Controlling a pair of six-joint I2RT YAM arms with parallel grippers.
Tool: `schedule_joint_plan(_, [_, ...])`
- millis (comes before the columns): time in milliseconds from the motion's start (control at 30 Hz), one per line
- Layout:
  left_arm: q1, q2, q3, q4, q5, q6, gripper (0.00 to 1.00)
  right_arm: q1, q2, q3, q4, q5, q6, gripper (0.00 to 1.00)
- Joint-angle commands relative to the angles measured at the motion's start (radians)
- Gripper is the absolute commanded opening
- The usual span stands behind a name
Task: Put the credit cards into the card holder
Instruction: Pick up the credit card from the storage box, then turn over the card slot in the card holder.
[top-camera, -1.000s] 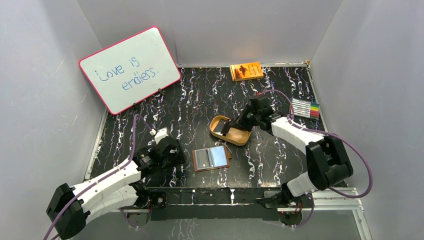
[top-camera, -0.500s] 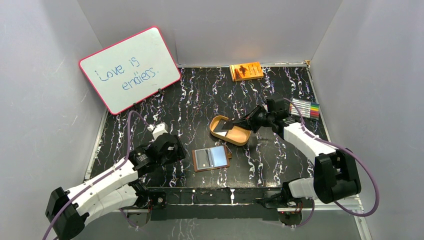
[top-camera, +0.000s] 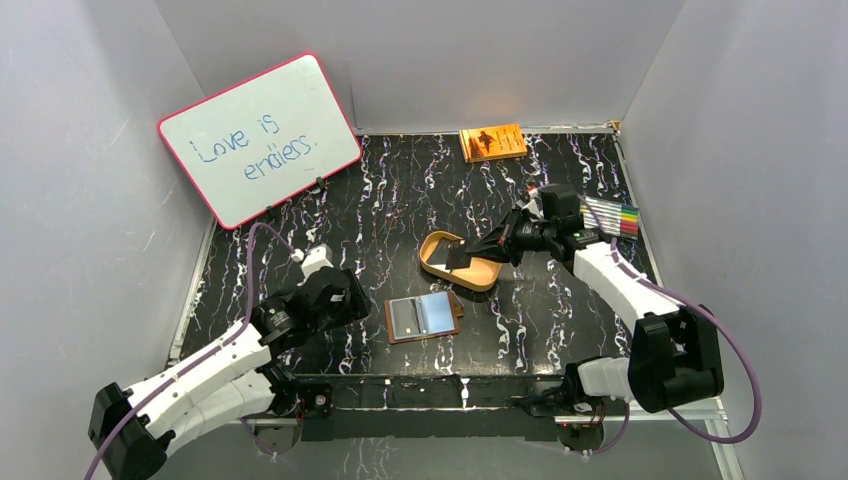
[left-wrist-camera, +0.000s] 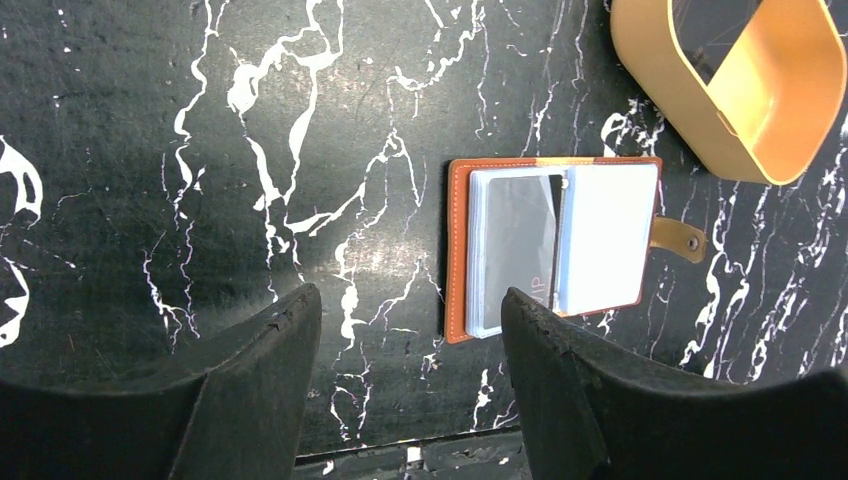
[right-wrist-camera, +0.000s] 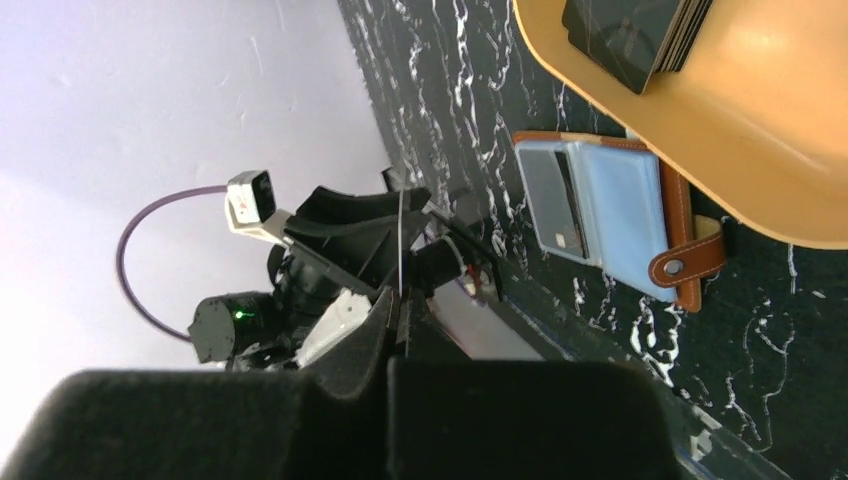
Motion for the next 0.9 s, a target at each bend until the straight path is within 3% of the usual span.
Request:
schedule_joint_plan(0, [0.006,-0.04,0.01,0.025,0.024,0.028,0.63,0.062,-0.024,0.21,-0.308,0.139,-0.418,0.0])
schedule_joint_plan(133, [0.005,-0.038,-0.021,0.124,0.123,0.063,0.64,0.182,-0.087,0.183,-0.413,0.219,-0.616,0.0])
schedule_joint_plan(333, [0.005,0.127,-0.012,0.309,0.312,0.093,0.65,0.273,-0.191,-0.012,-0.328,0.291,-0.621,0.0])
schedule_joint_plan(600, [-0.035,0.407,0.106,0.336,0.3,0.114,0.69,0.304,-0.149,-0.143,-0.241,0.346,-0.577,0.0])
schedule_joint_plan(867, [-0.051,0.518,0.215,0.304,0.27,0.144,0.71,0.307,-0.142,-0.269,-0.116,0.379,-0.436,0.0])
